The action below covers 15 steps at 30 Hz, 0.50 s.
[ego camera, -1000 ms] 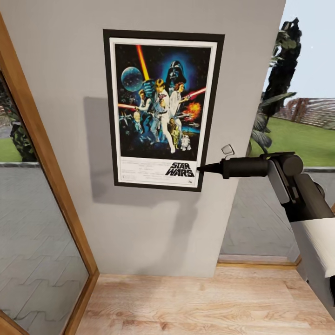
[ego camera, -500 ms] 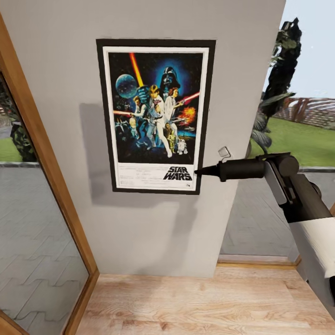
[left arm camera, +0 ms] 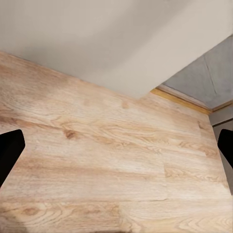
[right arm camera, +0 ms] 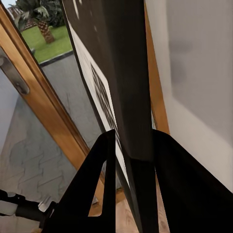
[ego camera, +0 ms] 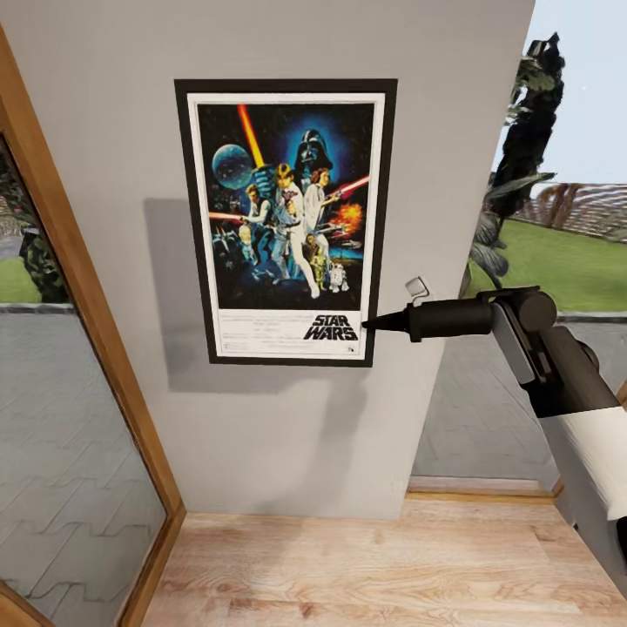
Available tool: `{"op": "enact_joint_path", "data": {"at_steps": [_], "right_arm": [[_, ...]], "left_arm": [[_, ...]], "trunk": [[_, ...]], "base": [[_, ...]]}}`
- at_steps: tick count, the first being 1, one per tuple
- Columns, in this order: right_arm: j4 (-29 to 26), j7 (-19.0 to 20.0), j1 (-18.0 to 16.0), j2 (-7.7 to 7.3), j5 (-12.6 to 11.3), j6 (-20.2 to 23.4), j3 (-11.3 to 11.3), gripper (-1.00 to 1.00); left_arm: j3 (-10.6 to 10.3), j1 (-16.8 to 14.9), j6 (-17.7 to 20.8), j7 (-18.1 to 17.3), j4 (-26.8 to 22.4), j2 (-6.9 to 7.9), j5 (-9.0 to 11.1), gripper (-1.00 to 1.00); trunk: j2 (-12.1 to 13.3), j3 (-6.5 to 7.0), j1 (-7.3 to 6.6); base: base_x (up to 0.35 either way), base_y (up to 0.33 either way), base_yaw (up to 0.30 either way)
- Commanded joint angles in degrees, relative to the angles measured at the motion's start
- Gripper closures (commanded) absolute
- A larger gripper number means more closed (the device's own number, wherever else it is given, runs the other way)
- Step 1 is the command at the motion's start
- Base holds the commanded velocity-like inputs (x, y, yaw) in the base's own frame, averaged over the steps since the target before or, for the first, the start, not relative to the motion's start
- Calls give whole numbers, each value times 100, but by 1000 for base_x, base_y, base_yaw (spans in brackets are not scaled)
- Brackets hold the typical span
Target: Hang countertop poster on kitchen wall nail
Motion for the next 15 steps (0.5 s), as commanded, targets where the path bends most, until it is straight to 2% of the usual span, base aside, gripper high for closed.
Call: {"op": "enact_joint_path", "data": {"at_steps": [1, 11, 15], "right_arm": [[2, 18, -8, -4, -29, 41, 8, 100], [1, 21, -8, -4, -32, 30, 4, 100], [2, 25, -8, -4, -32, 30, 3, 100]], "left_arm": [[45, -6, -21, -22, 6, 0, -34, -100], [45, -4, -24, -22, 6, 0, -32, -100], [45, -4, -22, -22, 6, 0, -32, -100]], "trunk": [[-13, -13, 4], [-13, -13, 4], [-13, -13, 4]], "base": [[0, 0, 0], [12, 0, 0], [203, 0, 0]]}}
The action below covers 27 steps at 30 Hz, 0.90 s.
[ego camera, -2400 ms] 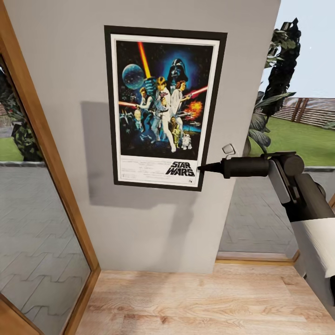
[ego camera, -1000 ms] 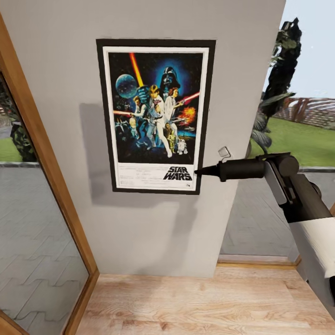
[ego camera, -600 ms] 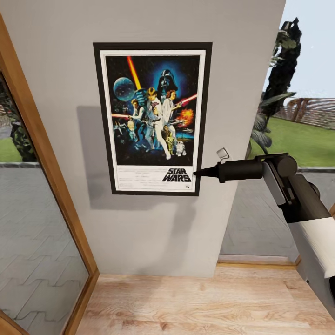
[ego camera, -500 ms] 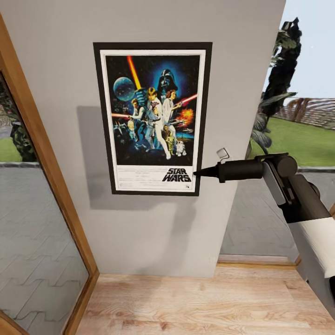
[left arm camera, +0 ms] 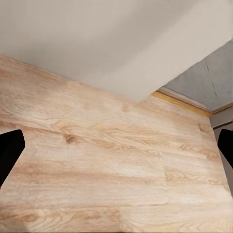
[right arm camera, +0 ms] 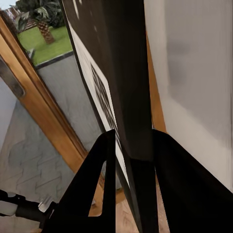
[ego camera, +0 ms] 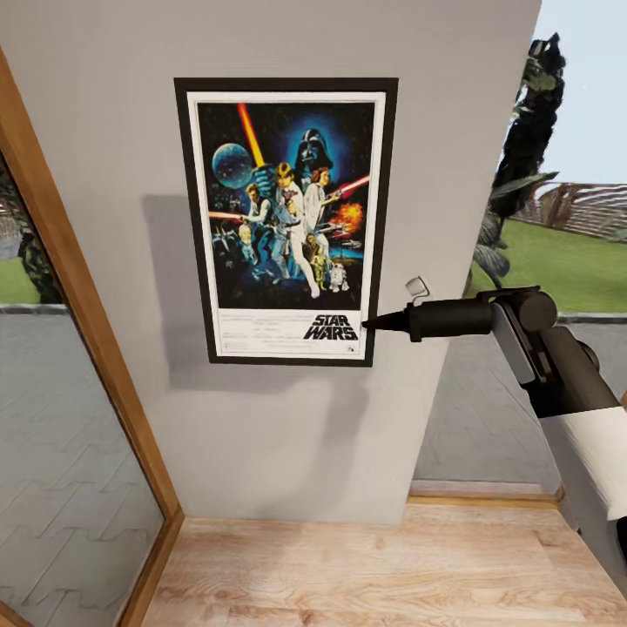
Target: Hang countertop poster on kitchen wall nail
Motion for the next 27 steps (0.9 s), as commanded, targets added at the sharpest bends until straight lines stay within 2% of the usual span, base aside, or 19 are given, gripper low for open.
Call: {"op": "enact_joint_path", "data": {"at_steps": [1, 12, 19, 27], "right_arm": [[2, 16, -8, -4, -28, 41, 9, 100], [2, 13, -8, -4, -28, 41, 9, 100], [2, 14, -8, -4, -28, 41, 10, 100], [1, 15, -8, -4, -28, 41, 11, 100]], "left_arm": [[45, -5, -21, -22, 6, 0, -33, -100], [45, -8, -21, -22, 6, 0, -32, -100], [45, -8, -23, -22, 6, 0, -34, -100], [45, -3, -27, -22, 6, 0, -32, -100]], "trunk": [[-13, -13, 6], [-13, -13, 6], [-13, -13, 6], [-13, -13, 6]], "base": [[277, 0, 0], [112, 0, 0], [227, 0, 0], [37, 0, 0]]}}
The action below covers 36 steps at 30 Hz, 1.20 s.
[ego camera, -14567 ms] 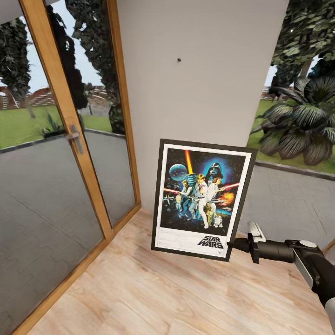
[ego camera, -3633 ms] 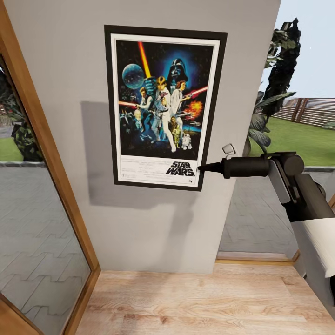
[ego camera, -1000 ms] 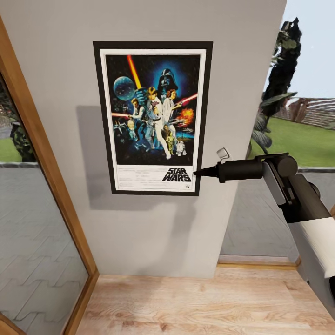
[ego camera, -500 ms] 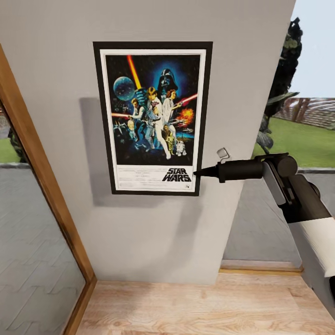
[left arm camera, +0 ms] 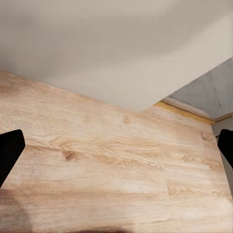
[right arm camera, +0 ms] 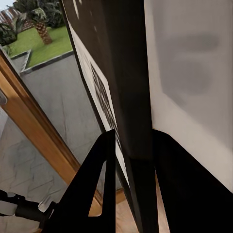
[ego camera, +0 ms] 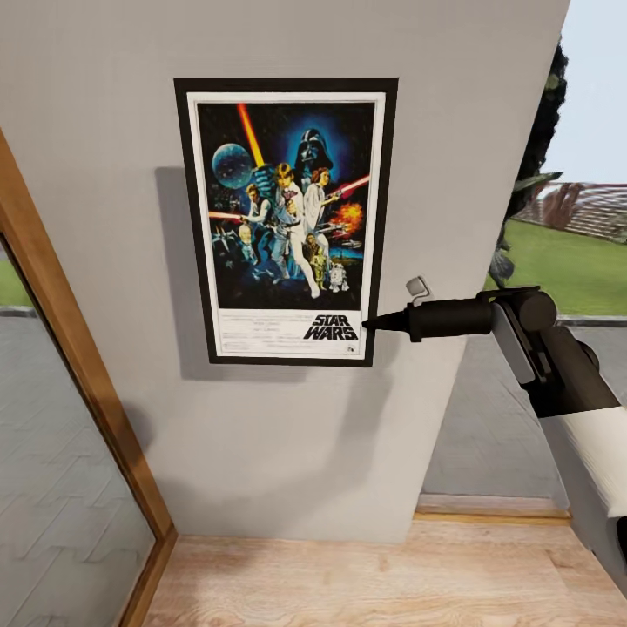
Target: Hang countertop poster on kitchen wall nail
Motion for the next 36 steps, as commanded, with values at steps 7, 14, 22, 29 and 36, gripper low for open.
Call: {"op": "enact_joint_path", "data": {"at_steps": [7, 14, 22, 29, 36], "right_arm": [[2, 15, -8, -4, -28, 42, 8, 100], [2, 14, -8, -4, -27, 42, 8, 100], [3, 14, -8, -4, -28, 42, 8, 100], [3, 14, -8, -4, -27, 42, 7, 100], [3, 14, -8, -4, -25, 34, 2, 100]], "left_arm": [[45, -9, -21, -22, 6, 0, -33, -100], [45, -11, -22, -22, 6, 0, -36, -100], [45, -10, -20, -22, 6, 0, -33, -100], [45, -10, -22, -22, 6, 0, -33, -100], [45, -8, -23, -22, 6, 0, -34, -100]], "trunk": [[-13, -13, 4], [-13, -13, 4], [-13, -13, 4], [-13, -13, 4], [-13, -13, 4]], "base": [[6, 1, 0], [185, 56, 0], [51, 13, 0], [186, 1, 0], [168, 0, 0]]}}
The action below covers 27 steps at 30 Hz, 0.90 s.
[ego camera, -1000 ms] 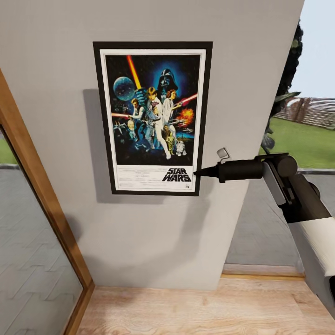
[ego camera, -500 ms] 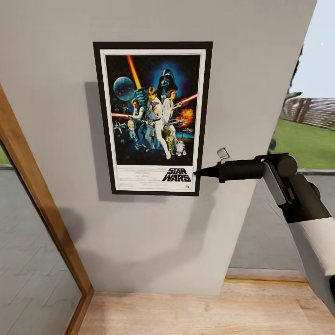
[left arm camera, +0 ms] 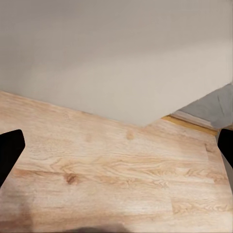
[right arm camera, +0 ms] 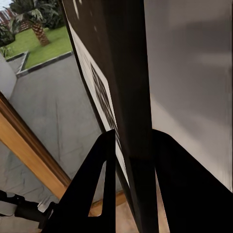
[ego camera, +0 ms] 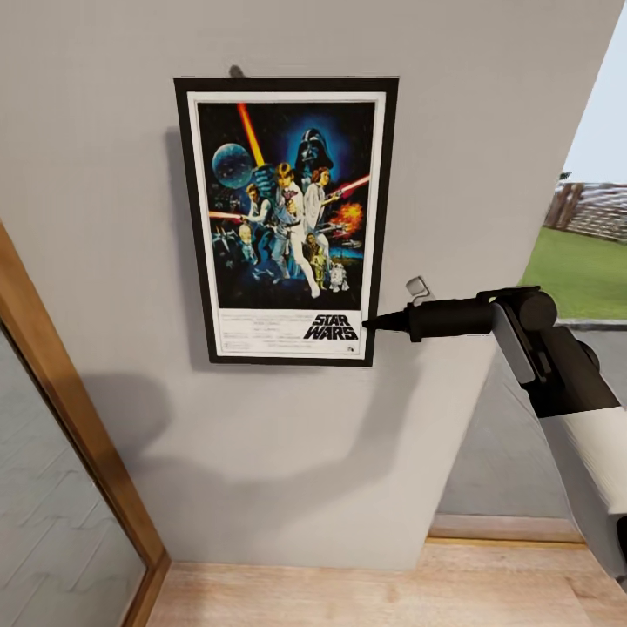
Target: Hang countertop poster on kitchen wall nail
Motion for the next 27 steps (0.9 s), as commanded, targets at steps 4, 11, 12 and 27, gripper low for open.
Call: {"op": "enact_joint_path", "data": {"at_steps": [4, 11, 12, 27], "right_arm": [[2, 18, -8, -4, -28, 42, 5, 100], [0, 18, -8, -4, -27, 42, 5, 100], [0, 18, -8, -4, -27, 42, 5, 100], [6, 18, -43, 9, -44, 88, -37, 100]], "left_arm": [[45, -7, -20, -22, 6, 0, -33, -100], [45, -9, -20, -22, 6, 0, -33, -100], [45, -9, -20, -22, 6, 0, -33, -100], [45, -6, -20, -22, 6, 6, -32, -100]], "trunk": [[-13, -13, 6], [-13, -13, 6], [-13, -13, 6], [-13, -13, 6]], "base": [[38, 0, 0], [7, 0, 0], [2, 0, 0], [0, 0, 0]]}}
